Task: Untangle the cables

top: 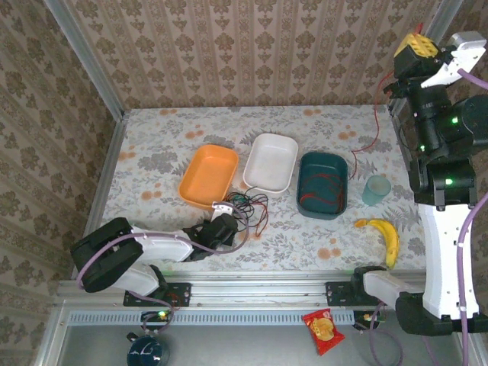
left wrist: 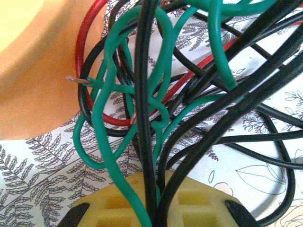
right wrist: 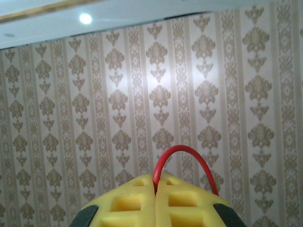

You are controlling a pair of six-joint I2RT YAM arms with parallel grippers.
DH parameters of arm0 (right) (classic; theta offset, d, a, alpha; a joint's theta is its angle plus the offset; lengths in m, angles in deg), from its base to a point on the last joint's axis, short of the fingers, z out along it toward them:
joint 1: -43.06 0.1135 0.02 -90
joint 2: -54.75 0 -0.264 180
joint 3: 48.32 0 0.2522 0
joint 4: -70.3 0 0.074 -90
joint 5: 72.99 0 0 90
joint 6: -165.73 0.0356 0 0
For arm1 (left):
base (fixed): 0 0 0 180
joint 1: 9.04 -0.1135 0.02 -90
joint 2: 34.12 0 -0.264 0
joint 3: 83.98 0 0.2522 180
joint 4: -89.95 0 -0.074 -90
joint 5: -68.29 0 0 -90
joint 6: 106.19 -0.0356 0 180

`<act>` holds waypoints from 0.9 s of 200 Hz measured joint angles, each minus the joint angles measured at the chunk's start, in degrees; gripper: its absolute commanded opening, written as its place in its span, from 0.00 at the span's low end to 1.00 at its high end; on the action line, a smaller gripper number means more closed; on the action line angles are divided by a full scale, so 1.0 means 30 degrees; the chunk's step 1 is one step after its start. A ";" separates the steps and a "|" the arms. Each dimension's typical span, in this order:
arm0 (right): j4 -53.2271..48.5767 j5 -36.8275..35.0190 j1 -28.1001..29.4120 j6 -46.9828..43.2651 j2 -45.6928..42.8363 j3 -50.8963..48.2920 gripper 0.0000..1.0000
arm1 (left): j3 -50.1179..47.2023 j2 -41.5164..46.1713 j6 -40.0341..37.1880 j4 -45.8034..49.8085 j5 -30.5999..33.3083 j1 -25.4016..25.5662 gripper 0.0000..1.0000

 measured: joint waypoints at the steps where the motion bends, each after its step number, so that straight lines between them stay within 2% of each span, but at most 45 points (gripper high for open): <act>1: 0.0029 0.0000 0.0000 -0.0022 -0.0015 0.0000 0.00 | 0.0000 0.0000 -0.0007 0.0000 0.0000 0.0000 0.00; 105: 0.0321 0.0328 0.0000 -0.0219 -0.0044 -0.0153 0.00 | 0.0022 -0.0073 -0.0087 -0.0066 0.0015 0.0000 0.00; 143: 0.0357 -0.2149 0.0044 -0.1508 -0.0219 -0.0503 0.00 | 0.0029 -0.0102 -0.0146 -0.0124 0.0015 0.0000 0.00; 180: 0.0262 -0.3934 0.0036 -0.2616 -0.1282 -0.2193 0.00 | 0.0029 -0.0102 -0.0189 -0.0131 0.0007 0.0000 0.00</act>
